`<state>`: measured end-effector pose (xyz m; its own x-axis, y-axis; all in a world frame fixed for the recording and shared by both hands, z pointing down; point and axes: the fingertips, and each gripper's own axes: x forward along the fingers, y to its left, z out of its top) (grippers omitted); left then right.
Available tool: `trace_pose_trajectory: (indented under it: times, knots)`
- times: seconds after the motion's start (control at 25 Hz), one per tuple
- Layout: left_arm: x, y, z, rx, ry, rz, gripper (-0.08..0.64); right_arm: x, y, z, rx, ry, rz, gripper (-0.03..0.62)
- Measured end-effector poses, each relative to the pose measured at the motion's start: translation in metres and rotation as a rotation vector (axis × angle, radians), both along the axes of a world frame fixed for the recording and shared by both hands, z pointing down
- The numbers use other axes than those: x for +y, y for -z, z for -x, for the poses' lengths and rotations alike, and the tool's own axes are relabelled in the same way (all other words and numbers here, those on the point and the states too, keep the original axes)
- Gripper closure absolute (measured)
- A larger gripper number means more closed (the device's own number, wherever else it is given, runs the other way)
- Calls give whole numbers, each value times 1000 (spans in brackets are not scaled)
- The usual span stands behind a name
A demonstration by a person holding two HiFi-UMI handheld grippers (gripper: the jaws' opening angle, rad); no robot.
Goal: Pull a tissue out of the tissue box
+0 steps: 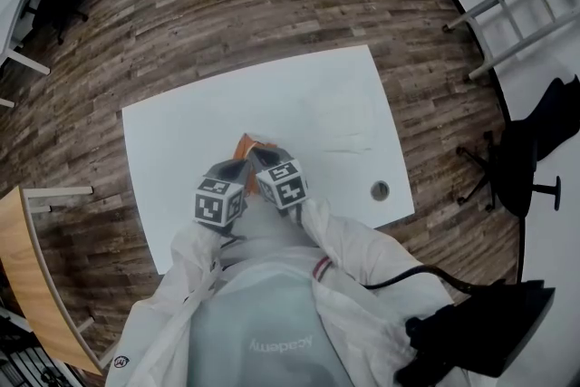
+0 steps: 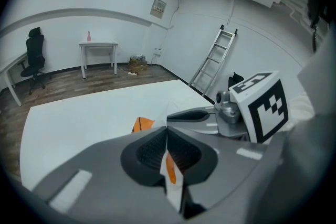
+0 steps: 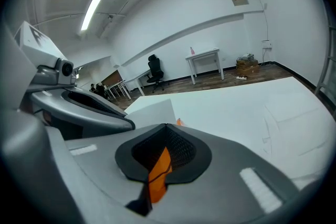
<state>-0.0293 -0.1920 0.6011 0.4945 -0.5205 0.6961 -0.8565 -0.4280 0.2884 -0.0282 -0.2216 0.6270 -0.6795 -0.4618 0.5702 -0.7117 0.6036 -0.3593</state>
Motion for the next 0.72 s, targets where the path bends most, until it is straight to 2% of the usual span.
trace_pose_trajectory:
  times: [0.72]
  knots:
    - [0, 7, 4, -14, -9, -7, 558, 9, -27, 6, 32, 26, 47, 592]
